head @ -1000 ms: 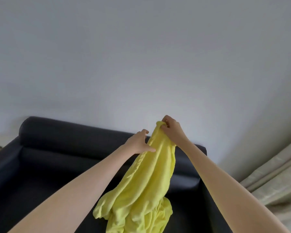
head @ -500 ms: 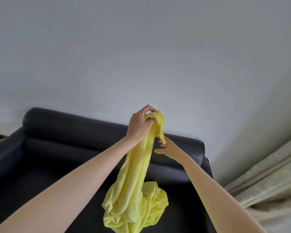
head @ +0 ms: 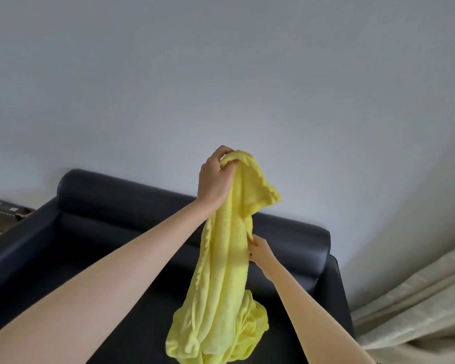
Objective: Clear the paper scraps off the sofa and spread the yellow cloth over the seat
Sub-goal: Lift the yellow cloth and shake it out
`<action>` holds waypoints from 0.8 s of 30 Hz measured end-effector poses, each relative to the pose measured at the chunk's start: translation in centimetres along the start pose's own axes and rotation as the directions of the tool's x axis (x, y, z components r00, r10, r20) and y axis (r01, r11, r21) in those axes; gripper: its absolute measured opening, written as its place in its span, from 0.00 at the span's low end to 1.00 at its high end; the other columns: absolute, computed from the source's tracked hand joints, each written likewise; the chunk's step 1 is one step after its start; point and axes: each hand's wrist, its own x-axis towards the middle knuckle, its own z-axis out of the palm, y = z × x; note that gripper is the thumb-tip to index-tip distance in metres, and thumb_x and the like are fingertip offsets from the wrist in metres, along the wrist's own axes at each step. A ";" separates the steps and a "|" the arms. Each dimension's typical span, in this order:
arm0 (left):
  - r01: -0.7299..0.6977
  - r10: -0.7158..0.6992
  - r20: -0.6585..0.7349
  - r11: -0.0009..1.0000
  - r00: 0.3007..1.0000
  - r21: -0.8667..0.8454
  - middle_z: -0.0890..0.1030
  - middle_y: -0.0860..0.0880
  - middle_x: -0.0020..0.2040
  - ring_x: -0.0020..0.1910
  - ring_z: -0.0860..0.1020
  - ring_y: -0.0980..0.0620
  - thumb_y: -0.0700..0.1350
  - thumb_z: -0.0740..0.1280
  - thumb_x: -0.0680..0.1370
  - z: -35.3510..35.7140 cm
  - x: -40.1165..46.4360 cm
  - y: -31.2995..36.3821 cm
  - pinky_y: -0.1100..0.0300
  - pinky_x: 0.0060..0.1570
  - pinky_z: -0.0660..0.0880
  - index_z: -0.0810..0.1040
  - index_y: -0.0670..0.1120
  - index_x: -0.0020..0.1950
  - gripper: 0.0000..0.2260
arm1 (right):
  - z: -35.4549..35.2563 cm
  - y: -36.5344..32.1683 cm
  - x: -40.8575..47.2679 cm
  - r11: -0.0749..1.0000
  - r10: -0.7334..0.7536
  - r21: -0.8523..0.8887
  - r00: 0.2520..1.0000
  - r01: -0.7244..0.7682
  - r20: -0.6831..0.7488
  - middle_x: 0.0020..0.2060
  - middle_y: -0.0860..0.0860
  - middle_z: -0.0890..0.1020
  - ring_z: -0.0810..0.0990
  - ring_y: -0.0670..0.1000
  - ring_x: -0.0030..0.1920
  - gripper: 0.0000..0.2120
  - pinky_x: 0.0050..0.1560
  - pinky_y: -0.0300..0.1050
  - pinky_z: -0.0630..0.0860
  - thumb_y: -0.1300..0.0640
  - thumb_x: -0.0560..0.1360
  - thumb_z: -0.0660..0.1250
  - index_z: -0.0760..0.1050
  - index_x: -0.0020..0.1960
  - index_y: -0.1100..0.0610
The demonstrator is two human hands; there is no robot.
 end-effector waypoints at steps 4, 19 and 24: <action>0.083 -0.074 -0.224 0.996 0.972 0.031 0.78 0.56 0.39 0.41 0.76 0.55 0.41 0.61 0.77 -1.8 0.4 -1.7 0.61 0.43 0.71 0.76 0.49 0.46 0.06 | -4.9 0.1 0.5 0.998 0.051 0.060 0.846 -0.022 -0.531 0.49 0.57 0.79 0.76 0.59 0.52 0.14 0.49 0.49 0.72 0.60 0.79 0.53 0.75 0.56 0.60; 0.168 -0.153 0.141 0.981 0.978 -0.097 0.80 0.50 0.44 0.46 0.77 0.52 0.45 0.58 0.80 3.0 -2.7 0.7 0.57 0.48 0.73 0.77 0.50 0.42 0.11 | -23.7 -19.0 -5.7 0.918 -0.387 -0.342 0.266 0.200 -0.883 0.30 0.49 0.70 0.72 0.56 0.39 0.14 0.36 0.45 0.62 0.52 0.79 0.55 0.64 0.35 0.54; 0.144 -0.118 0.233 0.985 0.965 -0.096 0.77 0.44 0.41 0.41 0.74 0.51 0.47 0.57 0.77 3.7 -3.3 0.1 0.57 0.43 0.69 0.75 0.38 0.43 0.14 | -23.1 -19.2 -5.3 0.881 -0.466 -0.464 0.339 0.094 -0.817 0.43 0.58 0.80 0.76 0.59 0.43 0.17 0.38 0.46 0.64 0.50 0.80 0.53 0.74 0.46 0.61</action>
